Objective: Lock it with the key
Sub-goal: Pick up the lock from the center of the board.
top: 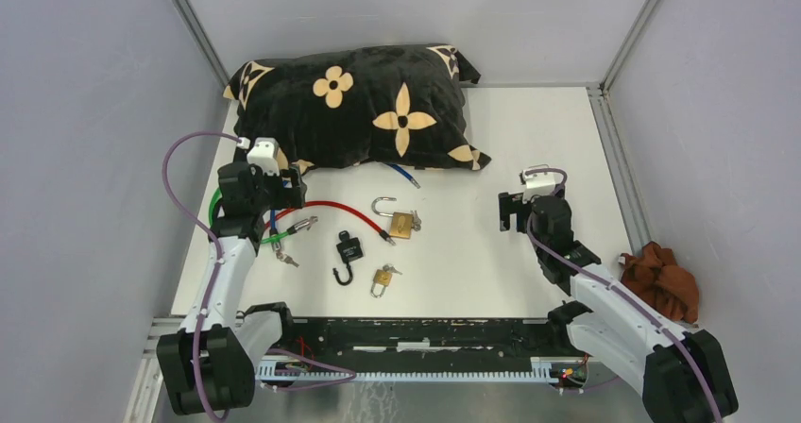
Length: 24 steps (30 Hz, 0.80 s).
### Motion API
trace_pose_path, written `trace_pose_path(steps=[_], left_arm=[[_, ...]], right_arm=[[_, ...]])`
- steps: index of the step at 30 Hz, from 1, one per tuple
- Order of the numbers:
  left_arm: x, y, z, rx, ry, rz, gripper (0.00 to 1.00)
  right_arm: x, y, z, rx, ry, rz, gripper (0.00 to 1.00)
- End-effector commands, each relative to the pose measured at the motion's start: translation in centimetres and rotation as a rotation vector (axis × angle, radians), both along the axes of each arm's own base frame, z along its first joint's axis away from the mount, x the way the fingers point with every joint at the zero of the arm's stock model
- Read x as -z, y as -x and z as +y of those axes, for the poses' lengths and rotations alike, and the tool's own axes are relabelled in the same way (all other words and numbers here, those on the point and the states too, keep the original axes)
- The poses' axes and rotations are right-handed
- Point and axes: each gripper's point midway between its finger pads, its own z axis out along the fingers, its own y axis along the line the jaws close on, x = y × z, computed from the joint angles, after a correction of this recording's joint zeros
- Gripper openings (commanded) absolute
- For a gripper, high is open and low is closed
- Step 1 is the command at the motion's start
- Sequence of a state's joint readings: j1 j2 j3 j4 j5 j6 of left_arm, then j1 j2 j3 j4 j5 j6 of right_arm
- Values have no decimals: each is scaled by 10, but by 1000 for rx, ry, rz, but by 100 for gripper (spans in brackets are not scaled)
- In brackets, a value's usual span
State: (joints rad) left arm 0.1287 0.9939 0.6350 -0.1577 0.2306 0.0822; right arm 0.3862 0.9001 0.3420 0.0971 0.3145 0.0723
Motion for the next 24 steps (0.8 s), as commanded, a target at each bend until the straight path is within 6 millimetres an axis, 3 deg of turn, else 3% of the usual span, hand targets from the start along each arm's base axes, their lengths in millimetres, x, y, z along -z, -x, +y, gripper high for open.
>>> trace_pose_path(steps=[1, 3, 8, 12, 15, 18, 24], left_arm=[[-13, 2, -9, 18, 49, -40, 100], [-17, 1, -8, 28, 36, -49, 100], [-25, 3, -17, 142, -18, -61, 100], [-29, 17, -43, 371, -48, -46, 100], [-32, 31, -65, 525, -13, -43, 99], [-40, 33, -71, 560, 7, -54, 98], [-50, 34, -72, 569, 2, -64, 98]], right_arm=[[-36, -11, 18, -72, -79, -149, 98], [-44, -11, 34, -171, -95, -174, 98], [-75, 9, 105, -609, -180, -253, 98], [-81, 16, 144, -786, -195, -226, 98], [-68, 16, 184, -942, -111, -117, 98], [-41, 14, 224, -1088, 23, 33, 98], [7, 8, 260, -1213, 184, 211, 98]])
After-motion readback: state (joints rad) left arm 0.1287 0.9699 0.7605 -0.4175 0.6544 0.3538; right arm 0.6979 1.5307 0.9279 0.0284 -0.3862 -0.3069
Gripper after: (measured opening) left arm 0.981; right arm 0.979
